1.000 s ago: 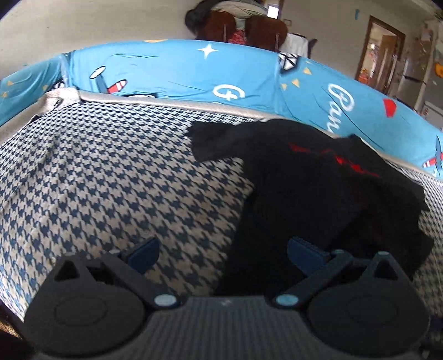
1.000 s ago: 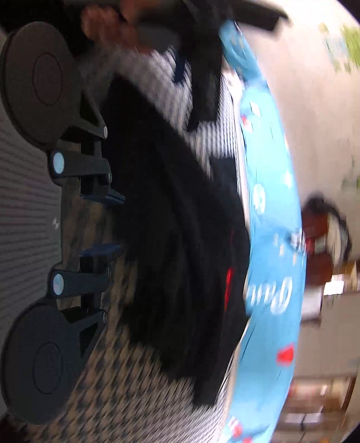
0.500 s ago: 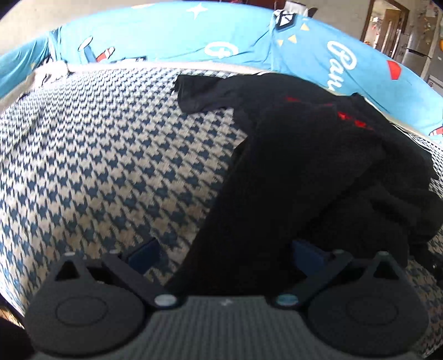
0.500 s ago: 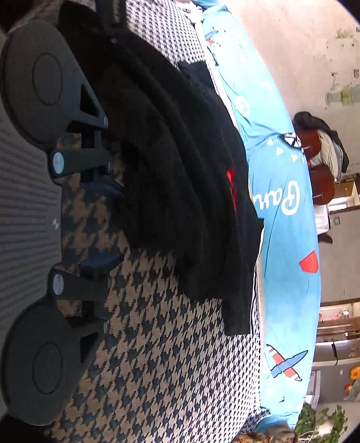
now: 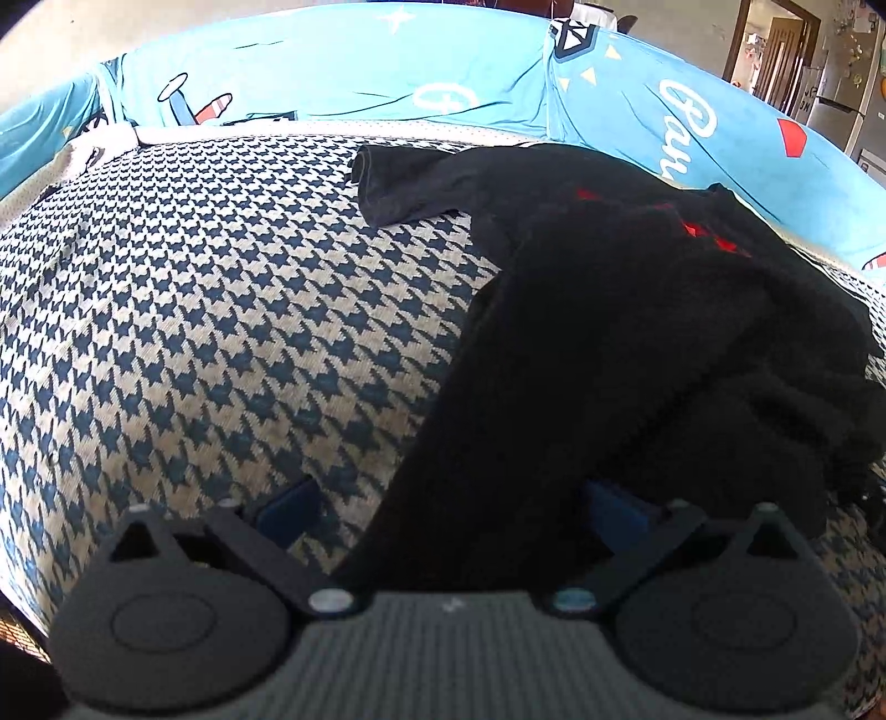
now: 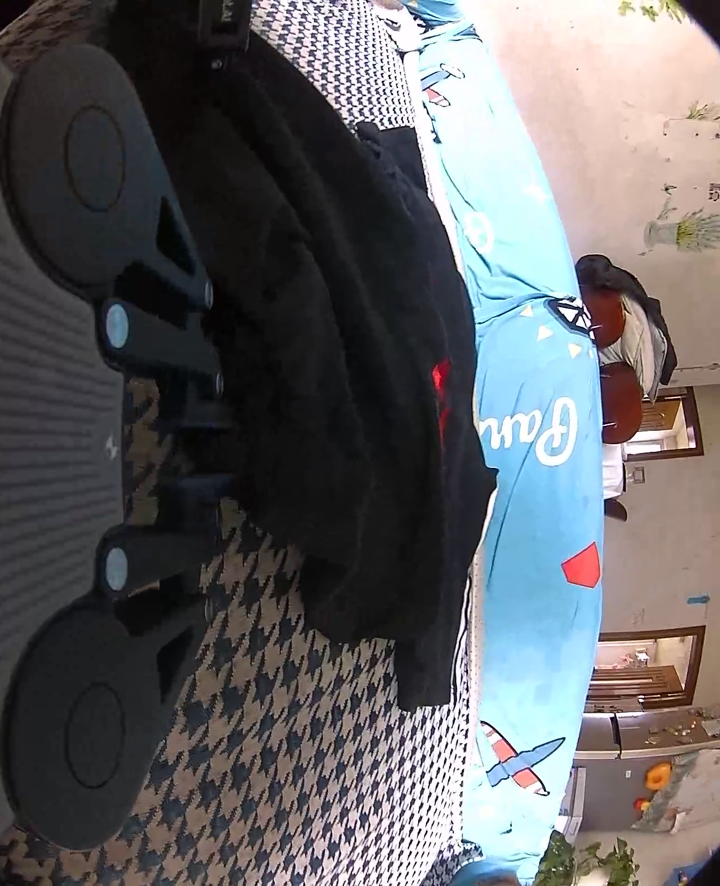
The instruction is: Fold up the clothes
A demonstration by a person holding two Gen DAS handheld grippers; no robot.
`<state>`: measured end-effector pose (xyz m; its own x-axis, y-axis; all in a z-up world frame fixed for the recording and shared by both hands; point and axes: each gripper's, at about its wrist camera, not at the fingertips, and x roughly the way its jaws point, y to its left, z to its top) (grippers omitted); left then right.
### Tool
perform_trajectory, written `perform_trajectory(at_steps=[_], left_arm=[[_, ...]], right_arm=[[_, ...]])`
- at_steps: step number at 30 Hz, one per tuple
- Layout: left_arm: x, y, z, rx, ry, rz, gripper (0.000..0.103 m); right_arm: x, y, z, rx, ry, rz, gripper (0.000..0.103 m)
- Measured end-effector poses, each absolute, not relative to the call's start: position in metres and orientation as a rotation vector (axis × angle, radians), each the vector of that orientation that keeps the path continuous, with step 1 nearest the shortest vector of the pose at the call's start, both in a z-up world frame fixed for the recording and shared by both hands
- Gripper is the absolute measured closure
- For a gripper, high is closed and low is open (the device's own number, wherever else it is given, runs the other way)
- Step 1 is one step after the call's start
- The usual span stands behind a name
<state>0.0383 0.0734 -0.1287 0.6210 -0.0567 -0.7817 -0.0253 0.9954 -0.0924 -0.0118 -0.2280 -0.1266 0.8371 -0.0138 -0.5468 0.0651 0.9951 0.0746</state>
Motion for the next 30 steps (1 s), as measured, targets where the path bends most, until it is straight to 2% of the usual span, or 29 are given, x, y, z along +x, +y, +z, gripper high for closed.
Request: perform_trajectory(at_steps=[19, 30], left_arm=[[0.031, 0.086, -0.120, -0.170, 0.881, -0.015, 0.000], [0.016, 0.097, -0.114, -0.223, 0.865, -0.022, 0.000]], right_arm=[[-0.088, -0.261, -0.041, 0.112, 0.360, -0.125, 0.092], [-0.134, -0.292, -0.033, 0.100, 0.388, -0.297, 0.097]])
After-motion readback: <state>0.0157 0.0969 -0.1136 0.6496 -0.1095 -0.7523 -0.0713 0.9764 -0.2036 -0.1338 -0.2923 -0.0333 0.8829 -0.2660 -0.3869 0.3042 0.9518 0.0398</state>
